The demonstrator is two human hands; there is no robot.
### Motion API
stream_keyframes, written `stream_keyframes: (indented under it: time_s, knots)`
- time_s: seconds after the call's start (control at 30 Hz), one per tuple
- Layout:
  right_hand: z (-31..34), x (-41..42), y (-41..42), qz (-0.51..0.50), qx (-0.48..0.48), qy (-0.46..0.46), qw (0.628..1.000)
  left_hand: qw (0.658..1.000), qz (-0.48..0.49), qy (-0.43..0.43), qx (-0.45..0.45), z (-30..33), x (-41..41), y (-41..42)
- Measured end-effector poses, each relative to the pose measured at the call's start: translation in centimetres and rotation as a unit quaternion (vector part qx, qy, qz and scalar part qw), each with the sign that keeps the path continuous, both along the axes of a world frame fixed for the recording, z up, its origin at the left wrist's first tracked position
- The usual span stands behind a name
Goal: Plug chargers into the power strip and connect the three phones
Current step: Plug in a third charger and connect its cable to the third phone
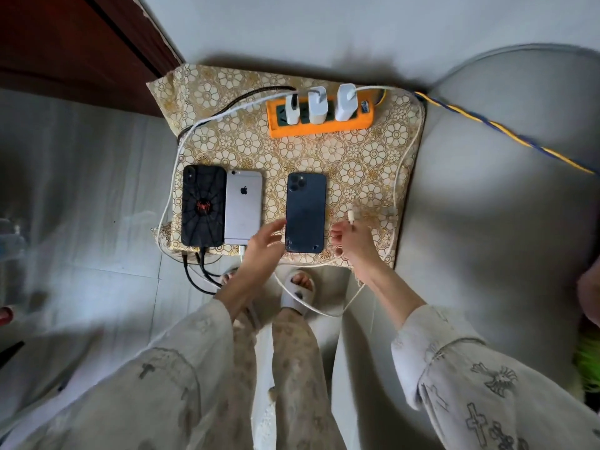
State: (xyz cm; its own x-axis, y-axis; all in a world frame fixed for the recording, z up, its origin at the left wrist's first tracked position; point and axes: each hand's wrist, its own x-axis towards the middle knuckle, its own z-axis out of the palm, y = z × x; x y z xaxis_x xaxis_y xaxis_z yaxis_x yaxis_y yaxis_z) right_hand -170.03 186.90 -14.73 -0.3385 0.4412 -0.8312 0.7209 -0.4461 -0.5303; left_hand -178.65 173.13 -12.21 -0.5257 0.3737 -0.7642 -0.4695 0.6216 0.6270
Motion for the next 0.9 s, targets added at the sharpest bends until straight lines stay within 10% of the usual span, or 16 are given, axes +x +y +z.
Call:
stream_keyframes:
  time_s: [0.4, 0.63, 0.9]
  knots:
    - [-0.1, -0.5, -0.3, 0.006, -0.041, -0.016, 0.999, 0.993, 0.044, -0.089, -0.063, -3.8, -2.1, 4.3]
    - [1.4, -0.5, -0.7, 0.023, -0.074, 0.007, 0.997, 0.993, -0.036, 0.037, -0.102, -2.4, -3.1, 4.4]
    - [3.7, 1.1, -1.7, -0.051, -0.014, 0.13, 0.99, 0.952, 0.273, -0.134, 0.046, 0.3, -4.6, 0.3]
